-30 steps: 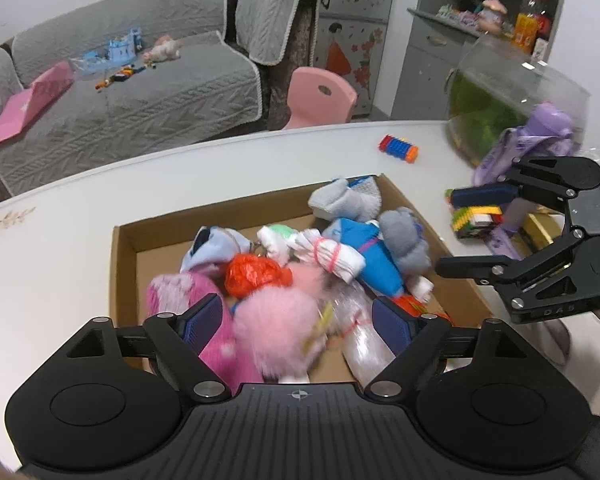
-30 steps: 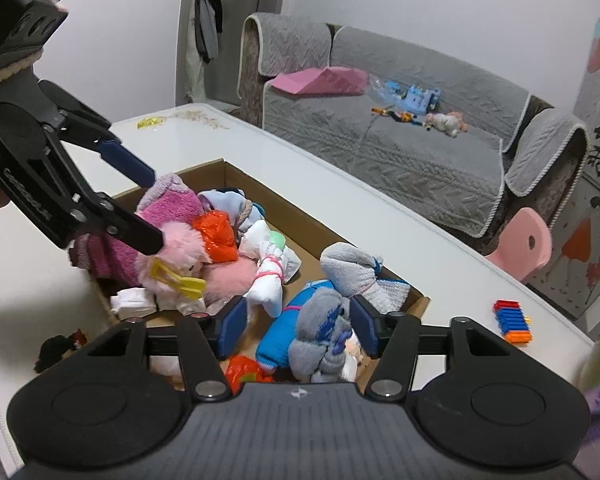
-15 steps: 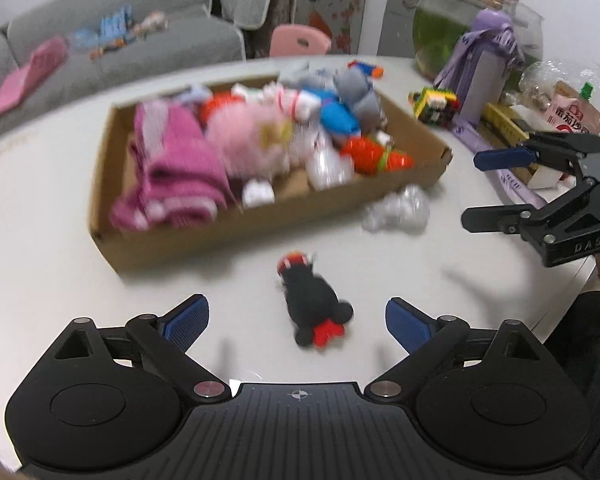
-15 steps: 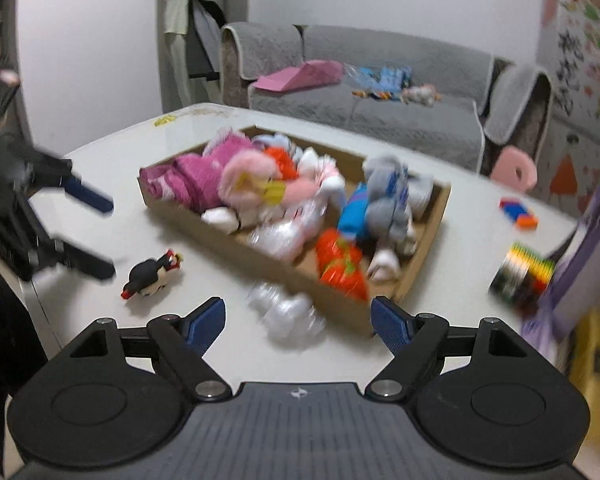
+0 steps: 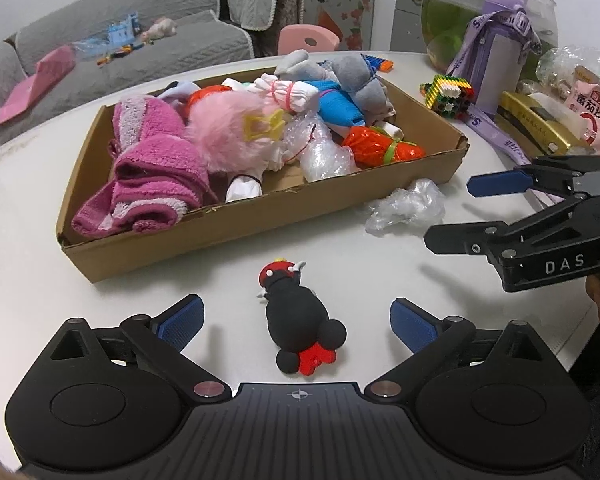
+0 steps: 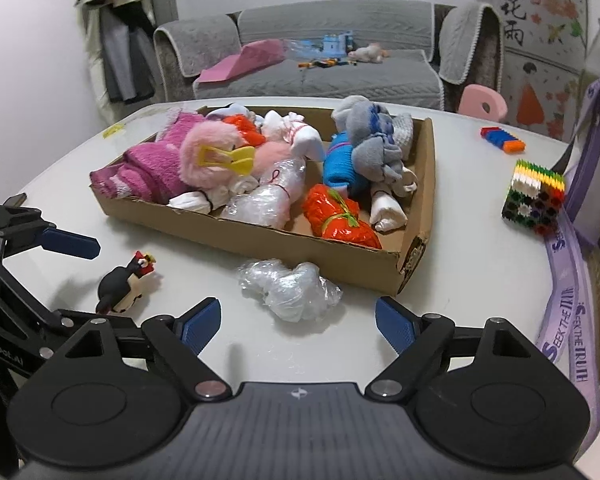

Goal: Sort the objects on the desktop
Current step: 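Move the left tool to the Minnie Mouse figure while the right tool approaches the clear plastic bag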

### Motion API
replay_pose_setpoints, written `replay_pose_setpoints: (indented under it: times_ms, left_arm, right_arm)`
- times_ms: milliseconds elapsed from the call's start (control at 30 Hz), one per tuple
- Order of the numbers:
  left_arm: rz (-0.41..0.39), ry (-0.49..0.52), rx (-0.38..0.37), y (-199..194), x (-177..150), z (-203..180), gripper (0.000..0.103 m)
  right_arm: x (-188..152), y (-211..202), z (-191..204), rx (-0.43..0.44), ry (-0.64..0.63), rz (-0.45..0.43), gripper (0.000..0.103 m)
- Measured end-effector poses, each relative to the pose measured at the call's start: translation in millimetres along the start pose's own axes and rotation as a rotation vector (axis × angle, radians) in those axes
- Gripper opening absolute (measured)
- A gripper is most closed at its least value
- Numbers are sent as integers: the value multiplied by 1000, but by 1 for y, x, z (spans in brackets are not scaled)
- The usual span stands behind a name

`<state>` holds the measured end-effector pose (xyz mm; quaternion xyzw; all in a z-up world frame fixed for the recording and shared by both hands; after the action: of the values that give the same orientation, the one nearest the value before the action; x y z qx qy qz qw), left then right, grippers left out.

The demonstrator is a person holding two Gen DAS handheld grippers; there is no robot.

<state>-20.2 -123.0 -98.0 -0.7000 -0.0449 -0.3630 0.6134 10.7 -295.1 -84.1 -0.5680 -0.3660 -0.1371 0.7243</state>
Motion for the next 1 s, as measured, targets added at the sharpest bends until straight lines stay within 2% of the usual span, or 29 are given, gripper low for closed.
replay_pose_setpoints:
  times_ms: [200, 300, 500, 633, 867, 1000]
  left_arm:
    - [22, -45, 51, 8, -9, 18, 100]
    - [25, -63, 48, 8, -12, 23, 100]
    - [20, -84, 53, 5, -15, 28, 91]
    - [13, -131, 68, -2, -19, 40, 88]
    - [-31, -237, 80, -16, -11, 67, 88]
    - [-19, -291, 82, -11, -9, 83, 88]
  right_arm:
    - [-3, 2, -4, 11, 10, 2, 83]
    - [-3, 7, -3, 19, 24, 3, 83]
    - [-6, 12, 8, 16, 6, -6, 84]
    - [-10, 7, 16, 51, -29, -23, 84]
    - [-11, 6, 18, 63, -35, -31, 84]
    - [-9, 6, 20, 63, -44, -36, 85]
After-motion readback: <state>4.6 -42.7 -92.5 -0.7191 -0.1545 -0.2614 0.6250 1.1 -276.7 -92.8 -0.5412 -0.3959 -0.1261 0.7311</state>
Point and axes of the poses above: each gripper's, at about its wrist camera, not at the fingertips, and y roughly the way its jaws point, z to its left, x to its top, the point moved 4 cm from there along y, roughly the way its jaws point, and after that the axes turned 6 degrees about z, right-handed, at the moved point
